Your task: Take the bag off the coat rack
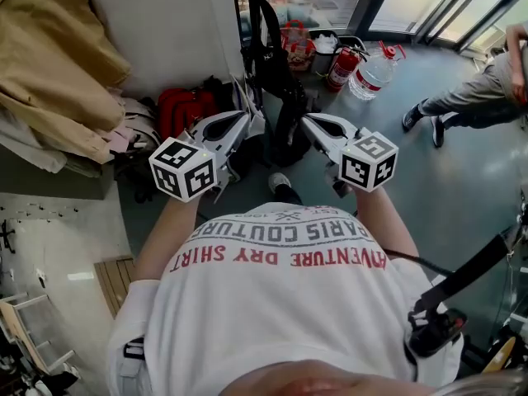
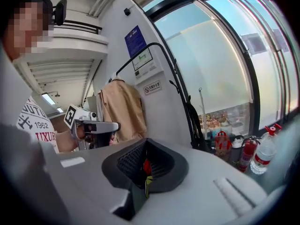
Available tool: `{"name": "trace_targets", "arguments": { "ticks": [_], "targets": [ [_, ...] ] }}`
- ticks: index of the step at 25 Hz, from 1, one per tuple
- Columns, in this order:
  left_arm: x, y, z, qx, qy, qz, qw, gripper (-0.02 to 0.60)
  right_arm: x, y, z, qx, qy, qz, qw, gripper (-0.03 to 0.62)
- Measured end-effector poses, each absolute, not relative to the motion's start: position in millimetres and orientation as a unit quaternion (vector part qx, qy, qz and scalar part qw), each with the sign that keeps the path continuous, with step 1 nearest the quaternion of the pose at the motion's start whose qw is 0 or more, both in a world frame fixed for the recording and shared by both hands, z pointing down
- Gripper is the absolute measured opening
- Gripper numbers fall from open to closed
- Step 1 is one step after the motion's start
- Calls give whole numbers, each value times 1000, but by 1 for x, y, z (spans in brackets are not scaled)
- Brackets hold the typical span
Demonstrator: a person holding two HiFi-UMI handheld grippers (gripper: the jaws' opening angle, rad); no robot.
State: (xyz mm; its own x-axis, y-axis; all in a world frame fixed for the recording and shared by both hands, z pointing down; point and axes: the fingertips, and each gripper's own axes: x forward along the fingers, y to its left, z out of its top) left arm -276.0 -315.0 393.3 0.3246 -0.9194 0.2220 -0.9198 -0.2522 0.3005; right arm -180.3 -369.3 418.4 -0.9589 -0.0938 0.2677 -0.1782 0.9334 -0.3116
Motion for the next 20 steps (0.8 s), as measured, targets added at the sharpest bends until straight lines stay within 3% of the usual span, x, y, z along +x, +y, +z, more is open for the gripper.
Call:
{"name": "trace_targets", "arguments": {
  "ticks": [7,20],
  "targets": [
    [-316,-386,406,776,-594,1,214,3,-233,-441,439,39,-970,190,144,2],
    [-378,-463,397,746,-631,-10,212,3,-306,-562,400,6,-984,118,135,3]
  ]
}}
